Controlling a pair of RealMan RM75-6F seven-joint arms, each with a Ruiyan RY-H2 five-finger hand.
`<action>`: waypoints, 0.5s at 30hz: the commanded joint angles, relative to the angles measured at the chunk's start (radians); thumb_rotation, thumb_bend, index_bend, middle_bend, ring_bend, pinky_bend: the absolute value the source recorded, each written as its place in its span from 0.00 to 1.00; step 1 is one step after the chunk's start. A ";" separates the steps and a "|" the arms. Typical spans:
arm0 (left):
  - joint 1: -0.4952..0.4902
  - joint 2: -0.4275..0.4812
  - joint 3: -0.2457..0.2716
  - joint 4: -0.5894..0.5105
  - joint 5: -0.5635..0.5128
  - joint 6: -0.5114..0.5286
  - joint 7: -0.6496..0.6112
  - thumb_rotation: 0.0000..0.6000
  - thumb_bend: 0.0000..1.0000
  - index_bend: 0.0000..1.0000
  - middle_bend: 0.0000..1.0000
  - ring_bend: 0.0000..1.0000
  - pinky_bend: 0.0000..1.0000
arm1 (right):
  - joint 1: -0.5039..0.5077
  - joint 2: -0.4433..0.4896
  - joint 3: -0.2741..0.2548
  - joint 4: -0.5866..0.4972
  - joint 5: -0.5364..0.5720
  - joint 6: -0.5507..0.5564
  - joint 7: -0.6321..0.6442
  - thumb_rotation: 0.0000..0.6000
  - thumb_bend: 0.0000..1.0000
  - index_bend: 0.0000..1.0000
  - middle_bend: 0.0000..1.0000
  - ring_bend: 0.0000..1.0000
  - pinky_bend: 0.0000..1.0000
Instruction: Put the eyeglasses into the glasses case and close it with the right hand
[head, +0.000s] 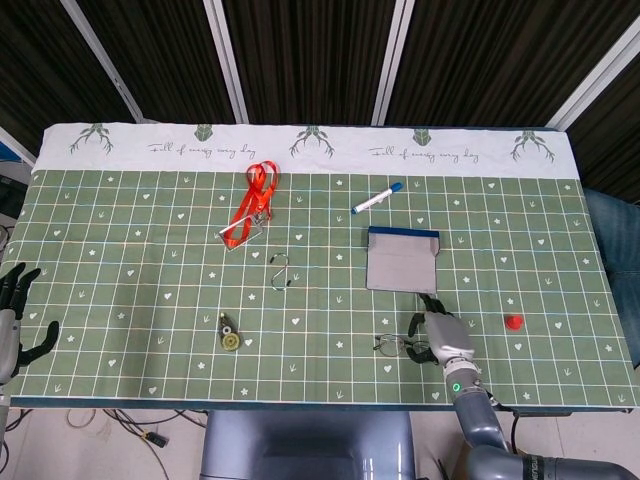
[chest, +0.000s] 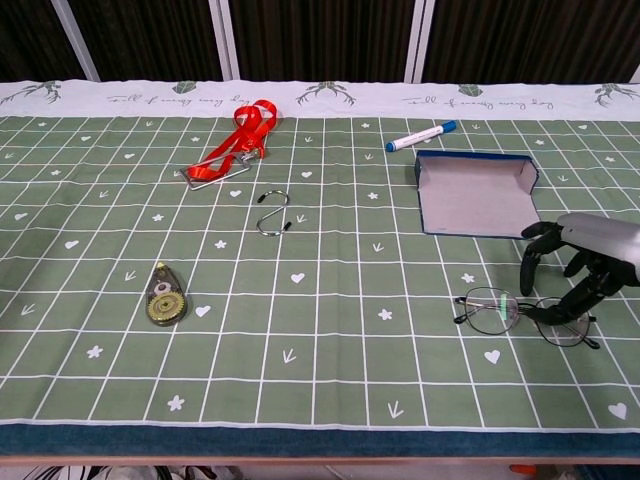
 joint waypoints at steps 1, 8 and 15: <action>0.000 0.000 0.000 0.000 0.000 0.000 0.000 1.00 0.39 0.10 0.00 0.00 0.00 | 0.003 -0.004 0.000 0.003 0.002 -0.001 -0.002 1.00 0.37 0.53 0.00 0.04 0.20; 0.000 0.001 0.000 -0.001 -0.001 -0.001 -0.001 1.00 0.39 0.10 0.00 0.00 0.00 | 0.012 -0.014 0.002 0.013 0.011 -0.005 -0.007 1.00 0.38 0.53 0.00 0.04 0.20; 0.000 0.002 -0.001 -0.003 -0.004 -0.002 -0.004 1.00 0.39 0.10 0.00 0.00 0.00 | 0.015 -0.023 0.001 0.020 0.015 -0.002 -0.008 1.00 0.39 0.55 0.01 0.04 0.20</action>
